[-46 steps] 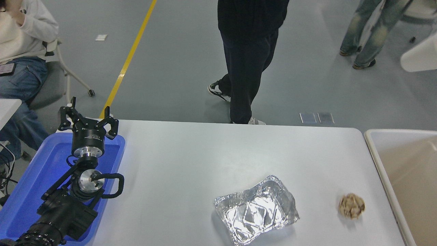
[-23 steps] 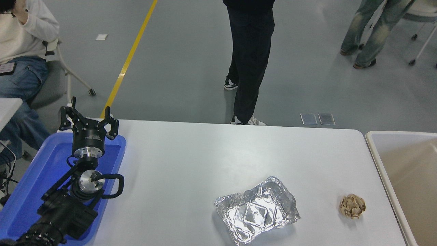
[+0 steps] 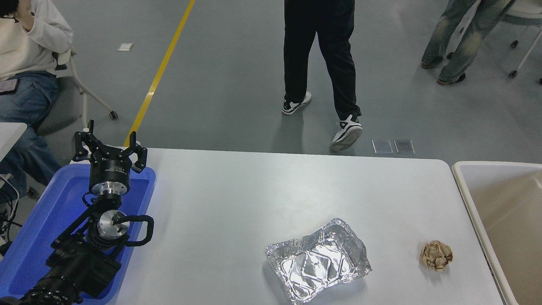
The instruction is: Pick up paper cup place in dustbin
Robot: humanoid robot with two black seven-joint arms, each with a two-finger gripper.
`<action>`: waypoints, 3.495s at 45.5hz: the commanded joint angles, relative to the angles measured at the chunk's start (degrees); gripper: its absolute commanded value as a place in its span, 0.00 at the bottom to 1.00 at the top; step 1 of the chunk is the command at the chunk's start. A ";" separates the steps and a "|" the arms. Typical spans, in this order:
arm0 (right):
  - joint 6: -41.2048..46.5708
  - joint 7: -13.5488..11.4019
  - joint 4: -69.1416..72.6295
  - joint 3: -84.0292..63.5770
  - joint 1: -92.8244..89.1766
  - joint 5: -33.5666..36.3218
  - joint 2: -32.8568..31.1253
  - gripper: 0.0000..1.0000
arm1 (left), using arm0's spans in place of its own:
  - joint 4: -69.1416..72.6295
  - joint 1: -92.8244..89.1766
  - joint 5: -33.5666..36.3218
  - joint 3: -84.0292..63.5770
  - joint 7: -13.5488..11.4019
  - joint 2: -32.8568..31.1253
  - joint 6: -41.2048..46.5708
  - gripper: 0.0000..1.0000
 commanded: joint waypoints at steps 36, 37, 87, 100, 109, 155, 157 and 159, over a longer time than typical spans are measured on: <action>1.60 4.32 -3.51 4.89 -6.16 -0.24 5.16 1.00 | 0.00 0.00 0.00 0.04 0.00 0.01 0.00 0.99; 1.60 4.23 -3.51 4.72 -5.89 -0.33 4.98 1.00 | 0.00 0.00 0.00 0.04 0.00 0.01 0.00 0.99; 11.97 3.53 50.97 -8.63 27.85 -23.71 -29.03 1.00 | 0.00 0.00 0.00 0.04 0.00 0.01 0.00 0.99; 9.07 3.62 62.40 -33.24 47.62 -22.39 -28.51 1.00 | 0.00 0.00 0.00 0.04 0.00 0.01 0.00 0.99; 9.16 3.62 65.75 -45.28 59.22 -22.30 -25.26 1.00 | 0.00 0.00 0.00 0.04 0.00 0.01 0.00 0.99; 15.74 3.71 86.05 -73.42 92.81 -15.37 12.53 1.00 | 0.00 0.00 0.00 0.04 0.00 0.01 0.00 0.99; 17.76 3.71 86.23 -73.42 93.51 -13.70 13.50 1.00 | 0.00 0.00 0.00 0.04 0.00 0.01 0.00 0.99; 19.61 3.79 86.40 -73.51 94.30 -12.38 14.20 1.00 | 0.00 0.00 0.00 0.04 0.00 0.01 0.00 0.99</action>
